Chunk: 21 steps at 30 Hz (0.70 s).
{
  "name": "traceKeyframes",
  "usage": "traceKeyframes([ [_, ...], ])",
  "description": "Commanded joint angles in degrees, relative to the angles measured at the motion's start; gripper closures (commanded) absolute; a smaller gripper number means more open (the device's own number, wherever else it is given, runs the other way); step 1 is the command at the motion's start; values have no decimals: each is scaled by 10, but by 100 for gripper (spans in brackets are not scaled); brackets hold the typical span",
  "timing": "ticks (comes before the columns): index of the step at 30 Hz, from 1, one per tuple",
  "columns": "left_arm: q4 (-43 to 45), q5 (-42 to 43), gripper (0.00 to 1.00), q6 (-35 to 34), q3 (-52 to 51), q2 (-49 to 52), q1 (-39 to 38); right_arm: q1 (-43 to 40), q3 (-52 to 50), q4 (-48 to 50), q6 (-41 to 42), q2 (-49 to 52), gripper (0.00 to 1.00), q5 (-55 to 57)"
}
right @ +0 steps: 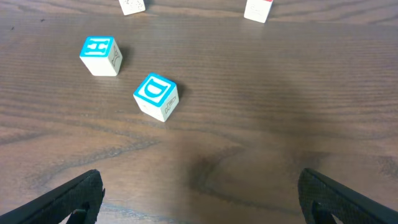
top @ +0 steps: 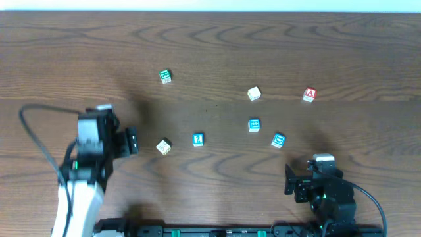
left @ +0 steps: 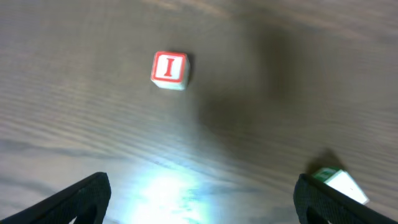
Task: Spell out Ai2
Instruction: 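Move the left gripper to the red 'I' block and grasp it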
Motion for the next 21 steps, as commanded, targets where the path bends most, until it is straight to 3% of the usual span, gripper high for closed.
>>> traceKeyframes([
  [1,-24,-46,5,8,64,84,8,-5,-5,-1,-7,-3,1,-4],
  [9,-30,21,5,8,111,189,81,-5,-5,-1,-7,-3,1,-4],
  [14,23,159,5,10,111,200,168,-5,-5,-1,-7,-3,1,-4],
  [18,78,174,5,14,110,201,188,-5,-5,-1,-7,-3,1,-4],
  [21,118,183,5,69,110,205,184,-5,-5,-1,-7,-3,1,-4],
])
